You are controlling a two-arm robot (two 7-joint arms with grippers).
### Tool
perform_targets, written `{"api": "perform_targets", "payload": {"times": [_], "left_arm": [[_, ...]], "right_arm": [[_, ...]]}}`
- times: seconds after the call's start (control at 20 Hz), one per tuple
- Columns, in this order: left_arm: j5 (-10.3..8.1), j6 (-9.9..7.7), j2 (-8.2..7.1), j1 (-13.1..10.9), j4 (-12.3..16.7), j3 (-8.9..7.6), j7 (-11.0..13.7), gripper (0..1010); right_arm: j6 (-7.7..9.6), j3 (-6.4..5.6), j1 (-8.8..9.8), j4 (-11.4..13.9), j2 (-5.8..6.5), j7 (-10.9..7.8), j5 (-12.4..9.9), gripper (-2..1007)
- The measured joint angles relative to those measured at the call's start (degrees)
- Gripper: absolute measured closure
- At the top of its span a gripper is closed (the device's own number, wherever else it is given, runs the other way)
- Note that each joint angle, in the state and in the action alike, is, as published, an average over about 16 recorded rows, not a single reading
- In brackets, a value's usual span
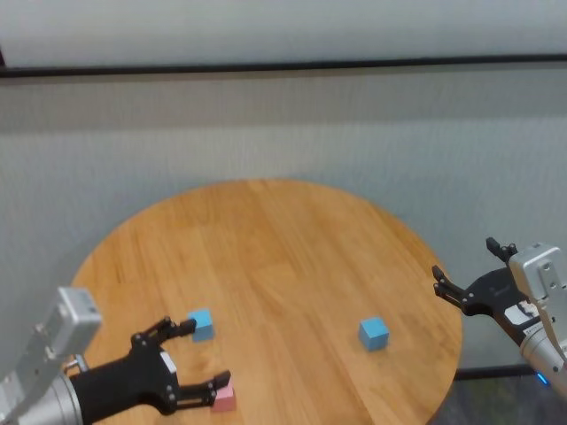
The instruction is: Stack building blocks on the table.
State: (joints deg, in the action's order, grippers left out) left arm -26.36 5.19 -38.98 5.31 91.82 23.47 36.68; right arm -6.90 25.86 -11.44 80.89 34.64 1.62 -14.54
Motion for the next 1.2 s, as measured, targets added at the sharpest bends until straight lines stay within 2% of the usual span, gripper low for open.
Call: {"api": "perform_targets", "payload": {"times": [0.3, 0.55, 1.2], "left_arm": [[1.75, -0.87, 0.27, 0.9, -1.1, 1.8, 1.2, 7], [2.47, -1.47, 0.75, 1.6, -2.2, 2.91, 1.6, 7], [4.18, -3.02, 3.71, 4.6, -6.7, 5.24, 1.1, 7]], "right_arm": [[0.0, 0.0, 0.0, 0.0, 0.0, 0.0, 0.0, 1], [0.0, 0.0, 0.0, 0.0, 0.0, 0.0, 0.0, 1], [0.0, 0.0, 0.0, 0.0, 0.0, 0.0, 0.0, 1]]}}
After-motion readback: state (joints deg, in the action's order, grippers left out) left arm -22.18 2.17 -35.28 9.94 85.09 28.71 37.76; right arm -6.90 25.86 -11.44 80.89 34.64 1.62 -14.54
